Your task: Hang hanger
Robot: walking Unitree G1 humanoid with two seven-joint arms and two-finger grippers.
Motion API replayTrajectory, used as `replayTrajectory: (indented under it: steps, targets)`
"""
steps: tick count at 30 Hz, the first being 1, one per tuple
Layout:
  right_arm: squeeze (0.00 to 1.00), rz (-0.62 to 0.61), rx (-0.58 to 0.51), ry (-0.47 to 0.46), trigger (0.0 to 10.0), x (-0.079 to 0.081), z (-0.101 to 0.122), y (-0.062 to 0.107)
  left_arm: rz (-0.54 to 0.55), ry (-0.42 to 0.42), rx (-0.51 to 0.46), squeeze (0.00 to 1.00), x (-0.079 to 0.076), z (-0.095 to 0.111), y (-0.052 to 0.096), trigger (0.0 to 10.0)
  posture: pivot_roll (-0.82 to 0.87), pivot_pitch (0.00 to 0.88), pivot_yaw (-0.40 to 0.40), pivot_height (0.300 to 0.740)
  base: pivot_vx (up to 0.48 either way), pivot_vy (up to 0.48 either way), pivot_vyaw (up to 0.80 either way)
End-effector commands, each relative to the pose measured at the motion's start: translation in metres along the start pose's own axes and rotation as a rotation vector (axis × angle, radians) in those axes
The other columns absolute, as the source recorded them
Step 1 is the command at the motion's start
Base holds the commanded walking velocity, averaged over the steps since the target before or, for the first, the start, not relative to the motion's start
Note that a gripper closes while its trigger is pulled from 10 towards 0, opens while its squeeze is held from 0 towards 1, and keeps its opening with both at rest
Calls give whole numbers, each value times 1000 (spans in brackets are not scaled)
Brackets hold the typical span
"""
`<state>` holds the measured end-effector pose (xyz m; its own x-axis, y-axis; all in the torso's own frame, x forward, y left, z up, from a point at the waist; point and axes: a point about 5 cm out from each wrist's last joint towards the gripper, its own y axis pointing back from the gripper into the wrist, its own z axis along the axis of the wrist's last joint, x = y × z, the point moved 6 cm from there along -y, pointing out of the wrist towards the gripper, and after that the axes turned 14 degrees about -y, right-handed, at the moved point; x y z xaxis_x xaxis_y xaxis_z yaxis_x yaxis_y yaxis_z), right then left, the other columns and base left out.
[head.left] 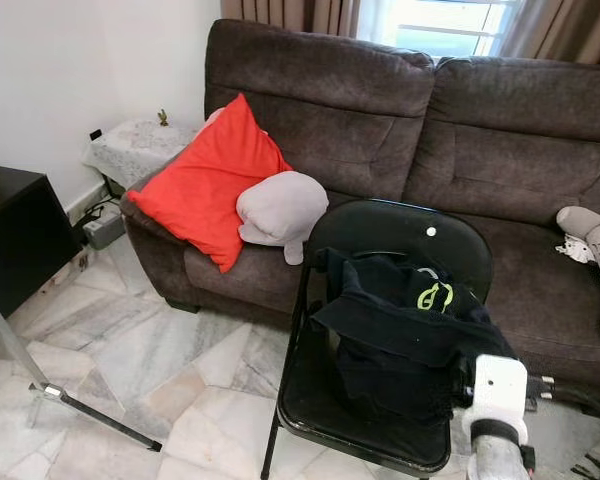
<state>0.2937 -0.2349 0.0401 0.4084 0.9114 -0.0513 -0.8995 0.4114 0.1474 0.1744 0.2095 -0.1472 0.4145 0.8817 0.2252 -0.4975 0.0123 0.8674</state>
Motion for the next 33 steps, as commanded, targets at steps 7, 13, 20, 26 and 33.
replayTrajectory:
  steps: [7, 13, 20, 26, 33]
  targets:
    - [0, -81, -13, 71, 10000, -21, 4, -5, -19, 3, 26, 0, -5, -7, 1, 10000, 20, 10, -18, 740, 0, 0, 0]
    - [0, -115, -8, 108, 10000, -28, 4, -13, -20, 1, 27, 0, -5, -7, 1, 10000, 21, 7, -18, 740, 0, 0, 0]
    - [0, -21, -79, 59, 10000, -10, 19, -23, -23, -5, 29, 0, -5, -8, 1, 10000, 27, 4, -14, 740, 0, 0, 0]
    - [0, 45, -108, 142, 10000, 2, 24, -28, -20, -4, 29, 0, -5, -8, 1, 10000, 36, 0, -16, 740, 0, 0, 0]
    - [0, 49, -71, 59, 10000, 4, 17, -29, -20, -7, 29, 0, -5, -8, 1, 10000, 35, 0, -16, 740, 0, 0, 0]
